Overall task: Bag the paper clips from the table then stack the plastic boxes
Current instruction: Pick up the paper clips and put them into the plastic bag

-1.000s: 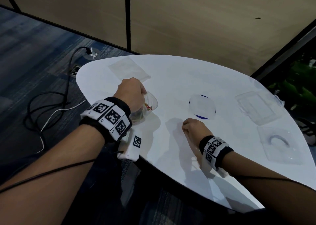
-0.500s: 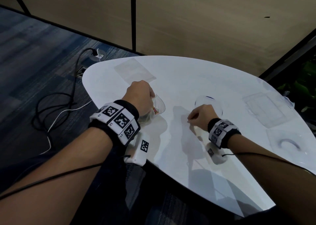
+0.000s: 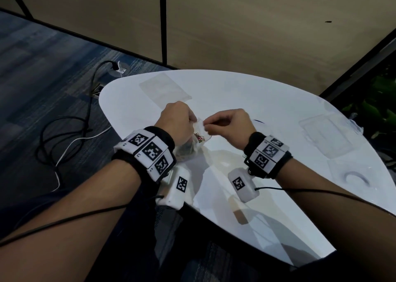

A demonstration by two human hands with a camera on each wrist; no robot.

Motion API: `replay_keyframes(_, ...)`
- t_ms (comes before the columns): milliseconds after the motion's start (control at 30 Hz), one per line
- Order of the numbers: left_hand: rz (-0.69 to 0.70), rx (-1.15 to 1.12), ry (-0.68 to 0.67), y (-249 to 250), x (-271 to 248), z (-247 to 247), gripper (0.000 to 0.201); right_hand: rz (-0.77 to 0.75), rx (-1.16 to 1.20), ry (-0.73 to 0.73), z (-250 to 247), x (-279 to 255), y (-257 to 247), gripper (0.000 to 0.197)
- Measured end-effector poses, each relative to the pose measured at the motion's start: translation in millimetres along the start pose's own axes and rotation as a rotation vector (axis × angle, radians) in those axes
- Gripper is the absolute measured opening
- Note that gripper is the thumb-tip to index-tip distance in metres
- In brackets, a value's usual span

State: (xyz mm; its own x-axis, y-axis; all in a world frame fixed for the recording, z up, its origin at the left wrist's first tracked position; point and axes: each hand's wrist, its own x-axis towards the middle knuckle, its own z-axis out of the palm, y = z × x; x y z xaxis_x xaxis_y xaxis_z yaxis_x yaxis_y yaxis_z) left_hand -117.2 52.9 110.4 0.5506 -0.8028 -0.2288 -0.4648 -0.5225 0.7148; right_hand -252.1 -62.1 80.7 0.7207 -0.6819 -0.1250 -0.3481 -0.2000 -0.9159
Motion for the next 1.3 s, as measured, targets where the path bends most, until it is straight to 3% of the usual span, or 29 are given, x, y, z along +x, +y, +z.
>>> replay_keyframes(67,-0.006,-0.006,-0.003,1,0,0,0.026,0.073,-0.03,0.089,-24,2,19,0.016)
replay_keyframes(133,-0.002,0.014,-0.011,3,0,0,0.027,0.209,-0.275,0.135,-51,1,49,0.021)
replay_keyframes(200,0.003,0.024,-0.021,5,-1,1,0.027,0.356,-0.586,0.05,-68,-10,76,0.018)
replay_keyframes(267,0.007,0.015,-0.037,6,-2,2,0.026,0.403,-0.713,-0.006,-71,-20,94,0.017)
replay_keyframes(400,0.025,0.0,-0.064,10,-4,5,0.026,0.376,-0.624,0.065,-60,-27,102,0.017)
replay_keyframes(633,0.053,0.009,-0.117,19,-4,16,0.023,0.462,-0.514,-0.11,-51,-28,90,0.011)
replay_keyframes(833,0.078,0.029,-0.126,26,-5,23,0.022,0.271,-0.033,0.063,-66,-21,31,0.021)
replay_keyframes(967,0.114,0.058,-0.125,30,-8,26,0.024,0.124,0.131,0.023,-56,-28,3,0.019)
replay_keyframes(1067,0.136,0.077,-0.123,33,-11,28,0.025,0.059,0.002,-0.069,-46,-33,5,0.015)
replay_keyframes(1200,0.141,0.064,-0.132,36,-10,30,0.025,-0.113,-0.443,-0.283,-45,-43,9,0.011)
replay_keyframes(1300,0.144,0.036,-0.135,37,-9,31,0.025,-0.215,-0.665,-0.276,-44,-46,8,0.013)
